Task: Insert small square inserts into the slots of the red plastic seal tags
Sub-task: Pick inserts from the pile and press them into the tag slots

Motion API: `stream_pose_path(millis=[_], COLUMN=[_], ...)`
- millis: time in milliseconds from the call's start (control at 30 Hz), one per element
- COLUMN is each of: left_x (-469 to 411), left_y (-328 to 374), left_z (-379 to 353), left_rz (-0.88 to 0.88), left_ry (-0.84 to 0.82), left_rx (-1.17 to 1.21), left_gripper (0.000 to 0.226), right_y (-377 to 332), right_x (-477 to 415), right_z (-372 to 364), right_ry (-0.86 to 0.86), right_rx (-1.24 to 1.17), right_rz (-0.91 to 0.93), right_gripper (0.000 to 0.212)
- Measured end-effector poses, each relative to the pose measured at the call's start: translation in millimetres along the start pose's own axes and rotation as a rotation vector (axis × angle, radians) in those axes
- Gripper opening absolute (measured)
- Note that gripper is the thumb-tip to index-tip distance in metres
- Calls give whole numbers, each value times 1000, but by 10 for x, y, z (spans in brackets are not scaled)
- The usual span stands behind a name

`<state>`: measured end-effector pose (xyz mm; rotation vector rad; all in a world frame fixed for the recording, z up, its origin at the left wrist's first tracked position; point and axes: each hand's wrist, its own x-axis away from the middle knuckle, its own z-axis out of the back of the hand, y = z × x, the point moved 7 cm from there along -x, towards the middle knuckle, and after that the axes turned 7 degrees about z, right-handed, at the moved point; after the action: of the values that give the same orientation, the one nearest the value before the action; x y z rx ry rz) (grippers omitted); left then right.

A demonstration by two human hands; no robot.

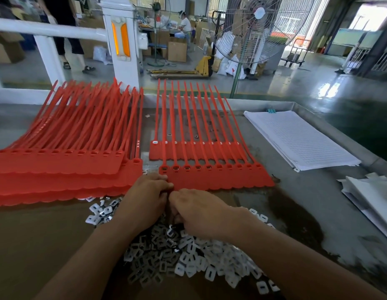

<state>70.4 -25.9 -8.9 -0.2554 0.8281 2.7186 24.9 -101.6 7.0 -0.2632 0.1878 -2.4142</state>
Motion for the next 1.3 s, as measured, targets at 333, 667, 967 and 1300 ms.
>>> stream_pose_path(millis=[333, 667, 967, 1300], left_x=[8, 3, 17, 9], left_y=[10, 8, 23, 25], left_z=[5, -1, 8, 15], left_rz=[0, 35, 38, 34], left_ry=[11, 7, 8, -4], left_rx=[-34, -8, -4, -21], left_gripper=[31, 32, 32, 33], right_y=[254, 1458, 1665, 1707], right_x=[84, 286, 197, 153], right_z=[270, 547, 350, 300], right_ry=[233, 556, 416, 333], right_rx=[-306, -377, -408, -370], right_rz=[-66, -469, -532, -570], right_gripper=[9, 16, 21, 18])
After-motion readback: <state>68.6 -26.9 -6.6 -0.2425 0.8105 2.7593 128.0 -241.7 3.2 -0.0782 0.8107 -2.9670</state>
